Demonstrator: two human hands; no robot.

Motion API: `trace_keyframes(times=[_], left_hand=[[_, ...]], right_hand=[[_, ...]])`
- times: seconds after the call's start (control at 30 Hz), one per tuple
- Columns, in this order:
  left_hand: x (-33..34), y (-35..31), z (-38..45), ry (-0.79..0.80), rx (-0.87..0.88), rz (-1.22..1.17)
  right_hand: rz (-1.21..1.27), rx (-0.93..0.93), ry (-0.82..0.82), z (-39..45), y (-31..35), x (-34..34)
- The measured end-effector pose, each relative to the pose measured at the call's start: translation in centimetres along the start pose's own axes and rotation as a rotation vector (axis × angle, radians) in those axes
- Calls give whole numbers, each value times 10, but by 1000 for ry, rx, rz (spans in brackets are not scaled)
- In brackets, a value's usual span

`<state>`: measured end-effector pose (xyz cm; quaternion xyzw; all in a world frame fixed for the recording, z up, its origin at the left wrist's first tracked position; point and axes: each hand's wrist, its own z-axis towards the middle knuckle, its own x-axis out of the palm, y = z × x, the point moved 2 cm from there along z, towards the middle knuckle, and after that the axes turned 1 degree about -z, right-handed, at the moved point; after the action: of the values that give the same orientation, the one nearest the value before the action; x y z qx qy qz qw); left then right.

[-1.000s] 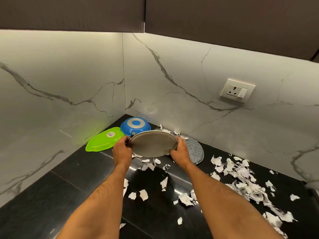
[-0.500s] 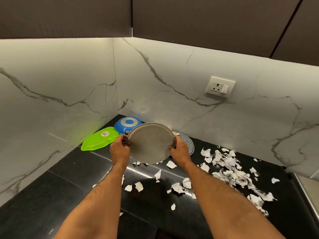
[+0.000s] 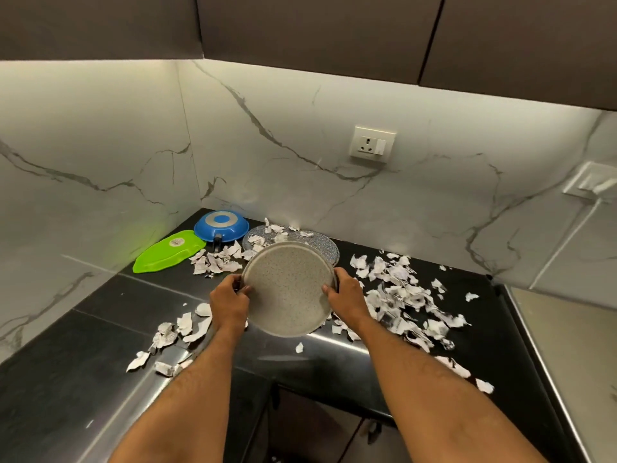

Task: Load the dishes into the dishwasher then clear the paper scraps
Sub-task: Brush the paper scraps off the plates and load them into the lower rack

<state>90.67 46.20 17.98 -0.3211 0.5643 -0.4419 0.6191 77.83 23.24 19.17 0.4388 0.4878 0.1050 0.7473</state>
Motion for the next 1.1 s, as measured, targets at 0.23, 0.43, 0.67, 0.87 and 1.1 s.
trace_keyframes(times=[0.23, 0.43, 0.67, 0.87, 1.1], left_hand=[[16, -14, -93, 20, 37, 66], [22, -17, -187, 76, 15, 120], [15, -17, -279, 155, 13, 113], [6, -15, -323, 256, 11, 62], [-6, 14, -393, 372, -21, 93]], right_hand=[[2, 27, -21, -75, -44, -48], [30, 70, -7, -155, -79, -82], [9, 156, -40, -259, -106, -108], [-1, 223, -110, -325, -106, -121], [-16, 339, -144, -428, -121, -114]])
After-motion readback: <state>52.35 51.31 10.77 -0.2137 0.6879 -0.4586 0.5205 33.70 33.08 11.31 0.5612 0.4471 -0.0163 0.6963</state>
